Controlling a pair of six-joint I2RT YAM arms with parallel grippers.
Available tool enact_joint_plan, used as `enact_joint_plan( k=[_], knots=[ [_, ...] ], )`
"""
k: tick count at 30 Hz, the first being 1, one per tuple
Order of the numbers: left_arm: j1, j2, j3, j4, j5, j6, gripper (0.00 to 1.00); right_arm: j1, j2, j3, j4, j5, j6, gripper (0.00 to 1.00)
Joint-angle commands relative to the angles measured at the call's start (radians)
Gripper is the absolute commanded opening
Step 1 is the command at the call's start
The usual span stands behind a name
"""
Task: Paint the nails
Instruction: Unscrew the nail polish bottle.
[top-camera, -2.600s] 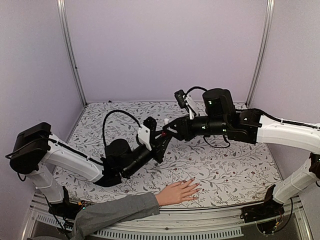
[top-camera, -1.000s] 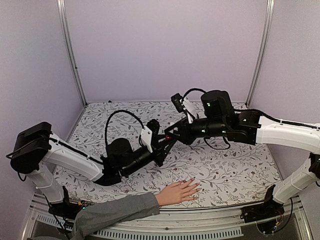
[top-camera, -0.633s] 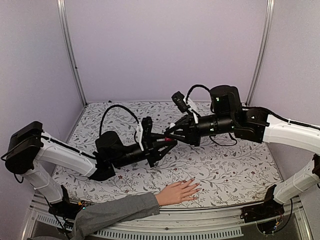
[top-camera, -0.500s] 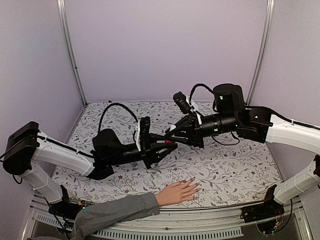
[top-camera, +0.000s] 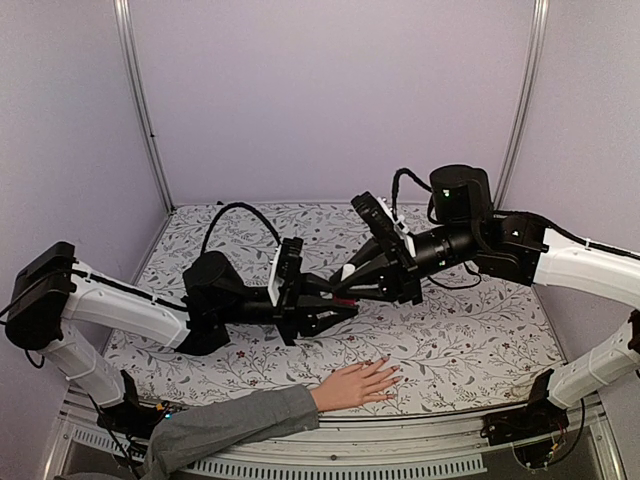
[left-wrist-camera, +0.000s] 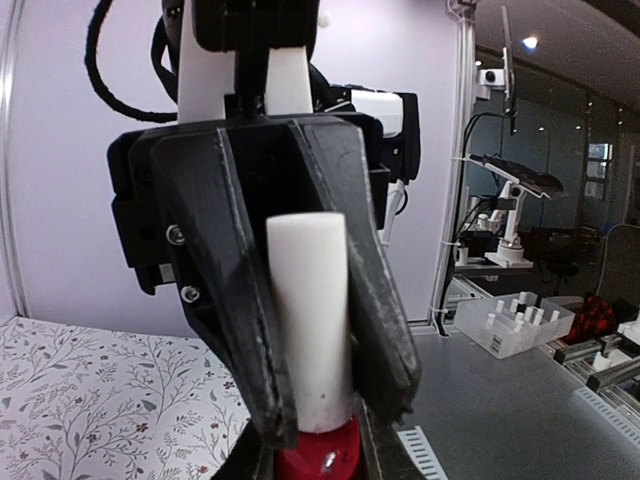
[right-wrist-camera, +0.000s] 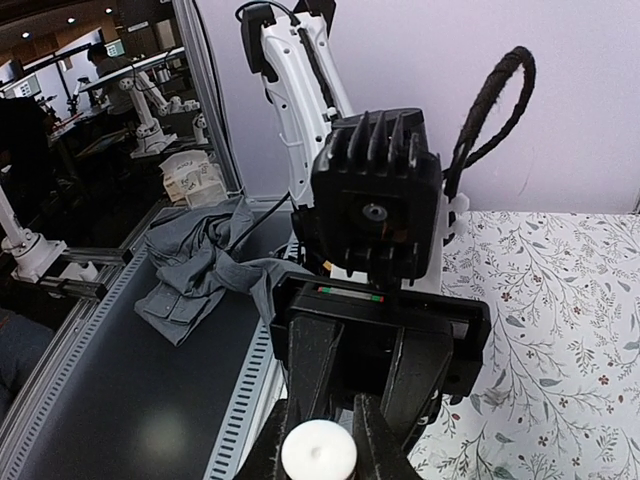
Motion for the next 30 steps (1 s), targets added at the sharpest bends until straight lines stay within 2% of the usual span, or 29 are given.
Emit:
enact_joint_plan(
  k=[1,6,10,14,20,30],
  knots=[
    [-0.043,-0.017,0.014,-0.04,-0.067,0.151,0.0,0.029,0.021,0.024,0.083,0.033,0.083,0.19],
    [-0.044,-0.068,-0.034,-0.031,-0.219,0.189,0.0,0.025,-0.008,0.001,0.107,0.134,0.115,0.48],
    [-0.045,-0.107,-0.066,-0.046,-0.38,0.219,0.0,0.011,-0.022,-0.023,0.144,0.168,0.18,0.57],
    [-0.057,-0.117,-0.073,-0.08,-0.575,0.242,0.0,0.01,-0.014,-0.013,0.145,0.29,0.237,0.58],
    [-0.089,-0.08,-0.04,-0.119,-0.836,0.289,0.0,0.01,-0.009,0.01,0.106,0.586,0.353,0.55],
    [-0.132,0.007,0.047,-0.125,-1.024,0.364,0.0,0.01,0.053,0.059,0.052,0.692,0.409,0.43]
  ],
)
